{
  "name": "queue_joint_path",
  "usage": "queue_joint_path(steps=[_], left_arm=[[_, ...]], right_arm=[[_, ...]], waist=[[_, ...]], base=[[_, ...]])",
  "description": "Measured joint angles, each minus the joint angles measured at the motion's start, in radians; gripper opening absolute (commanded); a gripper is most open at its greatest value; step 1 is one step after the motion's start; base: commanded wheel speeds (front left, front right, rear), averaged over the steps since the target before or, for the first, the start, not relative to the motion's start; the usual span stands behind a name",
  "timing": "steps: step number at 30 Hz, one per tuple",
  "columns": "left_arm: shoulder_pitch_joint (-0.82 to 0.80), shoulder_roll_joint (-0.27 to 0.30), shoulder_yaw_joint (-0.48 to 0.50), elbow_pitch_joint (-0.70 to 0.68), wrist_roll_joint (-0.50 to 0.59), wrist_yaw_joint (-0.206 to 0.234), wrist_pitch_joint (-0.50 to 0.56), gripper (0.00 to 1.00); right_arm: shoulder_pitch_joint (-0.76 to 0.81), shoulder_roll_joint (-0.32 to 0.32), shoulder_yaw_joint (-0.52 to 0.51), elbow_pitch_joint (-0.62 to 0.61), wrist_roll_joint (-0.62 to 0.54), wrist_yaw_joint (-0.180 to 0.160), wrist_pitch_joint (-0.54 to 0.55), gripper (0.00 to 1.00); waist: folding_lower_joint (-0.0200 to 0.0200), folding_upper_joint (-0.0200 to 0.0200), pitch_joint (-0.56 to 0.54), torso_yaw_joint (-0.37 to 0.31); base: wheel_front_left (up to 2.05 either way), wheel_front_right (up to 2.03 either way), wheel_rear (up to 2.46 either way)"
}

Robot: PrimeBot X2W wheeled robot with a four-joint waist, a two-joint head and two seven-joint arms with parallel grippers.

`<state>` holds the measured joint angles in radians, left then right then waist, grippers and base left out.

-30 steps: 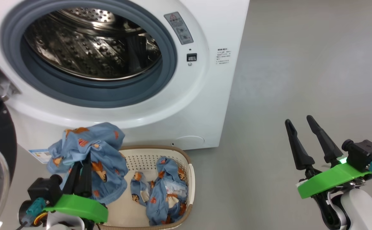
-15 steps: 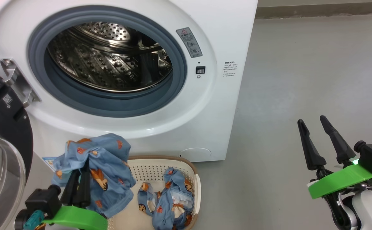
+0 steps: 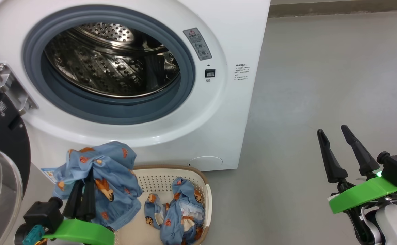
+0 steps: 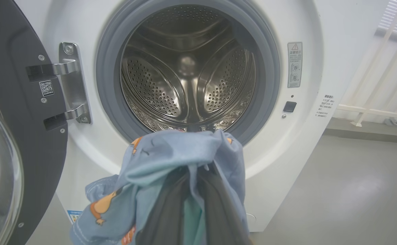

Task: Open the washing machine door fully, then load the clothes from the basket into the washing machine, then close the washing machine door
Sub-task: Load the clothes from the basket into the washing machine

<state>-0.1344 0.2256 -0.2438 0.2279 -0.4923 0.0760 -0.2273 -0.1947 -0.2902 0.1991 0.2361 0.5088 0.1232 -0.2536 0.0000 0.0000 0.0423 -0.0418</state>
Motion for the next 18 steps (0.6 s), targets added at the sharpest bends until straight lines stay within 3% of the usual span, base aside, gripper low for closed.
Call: queue_joint_path(steps=[11,18], left_arm=[[-0.022,0.006,-0.019,-0.013,-0.004,0.001,0.012,0.0],[-0.219,0.009,-0.036,0.035,0.012,-0.027,0.031,0.0]], right_arm=[[0.0,0.002,0.0,-0.003,0.0,0.0,0.0,1.0],[-0.002,0.005,-0.002,-0.012,-0.004,0.0,0.0,1.0]], waist=[[0.0,0.0,0.016,-0.008],[0.0001,0.0,0.053,-0.023]], base=[[0.0,0.0,0.0],[0.0,0.0,0.0]])
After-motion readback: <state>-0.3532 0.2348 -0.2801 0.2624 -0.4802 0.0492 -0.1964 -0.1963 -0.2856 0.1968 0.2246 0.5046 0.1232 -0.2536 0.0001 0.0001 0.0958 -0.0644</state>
